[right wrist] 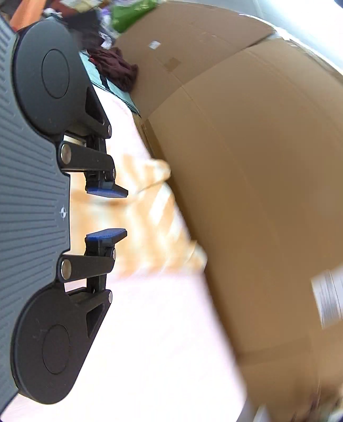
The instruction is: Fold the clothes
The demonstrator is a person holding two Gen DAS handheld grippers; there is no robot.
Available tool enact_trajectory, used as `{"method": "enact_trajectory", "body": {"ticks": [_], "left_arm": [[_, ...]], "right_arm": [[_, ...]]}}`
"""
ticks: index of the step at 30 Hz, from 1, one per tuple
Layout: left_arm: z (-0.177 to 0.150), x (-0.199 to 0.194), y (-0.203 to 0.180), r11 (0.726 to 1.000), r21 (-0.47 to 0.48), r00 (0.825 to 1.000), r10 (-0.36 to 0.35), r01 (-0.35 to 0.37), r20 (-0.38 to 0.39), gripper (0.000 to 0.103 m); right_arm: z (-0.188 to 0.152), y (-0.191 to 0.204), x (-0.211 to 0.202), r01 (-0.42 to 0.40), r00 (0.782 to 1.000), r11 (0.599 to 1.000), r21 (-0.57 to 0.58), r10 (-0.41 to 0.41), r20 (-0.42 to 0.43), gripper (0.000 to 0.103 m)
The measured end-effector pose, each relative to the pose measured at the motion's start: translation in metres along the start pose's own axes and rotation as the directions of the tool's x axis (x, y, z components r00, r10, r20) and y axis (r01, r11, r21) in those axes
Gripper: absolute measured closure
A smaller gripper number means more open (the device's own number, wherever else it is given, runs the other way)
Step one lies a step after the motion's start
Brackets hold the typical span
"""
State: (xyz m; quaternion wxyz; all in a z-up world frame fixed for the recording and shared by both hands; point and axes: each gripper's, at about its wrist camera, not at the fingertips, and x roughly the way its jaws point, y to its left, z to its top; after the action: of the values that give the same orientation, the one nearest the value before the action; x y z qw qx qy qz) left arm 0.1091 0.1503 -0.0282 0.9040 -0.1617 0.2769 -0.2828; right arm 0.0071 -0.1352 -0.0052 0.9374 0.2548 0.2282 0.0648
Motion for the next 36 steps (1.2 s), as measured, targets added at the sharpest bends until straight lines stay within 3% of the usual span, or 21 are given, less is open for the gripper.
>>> {"method": "enact_trajectory", "body": {"ticks": [2,5,7,10,12,15,18,21,23,25,27,30,33,36], "left_arm": [[0.000,-0.001,0.000,1.000,0.006,1.000,-0.001,0.001,0.006,0.014],[0.000,-0.004,-0.002,1.000,0.015,1.000,-0.003,0.003,0.014,0.019],[0.000,-0.009,-0.005,0.999,0.038,0.999,0.008,-0.009,0.042,0.028],[-0.010,-0.035,-0.027,0.992,0.096,0.992,0.078,-0.087,0.095,0.040],[-0.026,-0.059,-0.046,0.991,0.113,0.991,0.056,-0.070,0.123,0.040],[-0.059,-0.095,-0.079,0.983,0.175,0.985,0.031,-0.061,0.171,0.029],[-0.085,-0.105,-0.098,0.975,0.211,0.985,0.036,-0.072,0.168,0.026],[-0.104,-0.098,-0.107,0.966,0.229,0.988,0.092,-0.118,0.120,0.030],[-0.117,-0.093,-0.109,0.955,0.250,0.985,0.136,-0.159,0.106,0.039],[-0.132,-0.097,-0.113,0.931,0.304,0.976,0.172,-0.204,0.131,0.046],[-0.142,-0.107,-0.116,0.915,0.343,0.975,0.170,-0.211,0.145,0.046],[-0.150,-0.124,-0.114,0.933,0.320,0.981,0.118,-0.162,0.154,0.045],[-0.159,-0.124,-0.111,0.938,0.309,0.977,0.104,-0.158,0.185,0.044],[-0.167,-0.127,-0.115,0.919,0.354,0.974,0.109,-0.174,0.198,0.044]], "right_arm": [[-0.026,-0.009,-0.040,0.005,0.999,1.000,0.024,-0.006,0.031,0.081],[-0.054,-0.004,-0.063,-0.075,0.997,0.996,-0.045,0.075,0.000,0.085],[-0.065,0.001,-0.066,-0.113,0.993,0.989,-0.093,0.111,-0.028,0.085],[-0.072,0.007,-0.056,-0.091,0.995,0.984,-0.152,0.085,-0.048,0.089],[-0.073,0.000,-0.053,-0.099,0.994,0.985,-0.138,0.093,-0.051,0.088],[-0.076,-0.010,-0.052,-0.160,0.986,0.982,-0.098,0.156,-0.051,0.088],[-0.084,-0.019,-0.052,-0.200,0.980,0.977,-0.073,0.201,-0.007,0.088],[-0.093,-0.016,-0.060,-0.201,0.978,0.971,-0.129,0.207,0.033,0.088],[-0.097,-0.014,-0.064,-0.194,0.977,0.965,-0.179,0.206,0.050,0.088],[-0.099,-0.014,-0.069,-0.178,0.979,0.961,-0.210,0.195,0.062,0.088],[-0.100,-0.016,-0.076,-0.155,0.982,0.963,-0.219,0.174,0.070,0.093],[-0.101,-0.016,-0.088,-0.135,0.982,0.966,-0.221,0.160,0.097,0.097],[-0.112,-0.009,-0.094,-0.222,0.965,0.944,-0.243,0.248,0.084,0.096],[-0.125,0.004,-0.087,-0.259,0.960,0.919,-0.297,0.278,0.025,0.094]]}}
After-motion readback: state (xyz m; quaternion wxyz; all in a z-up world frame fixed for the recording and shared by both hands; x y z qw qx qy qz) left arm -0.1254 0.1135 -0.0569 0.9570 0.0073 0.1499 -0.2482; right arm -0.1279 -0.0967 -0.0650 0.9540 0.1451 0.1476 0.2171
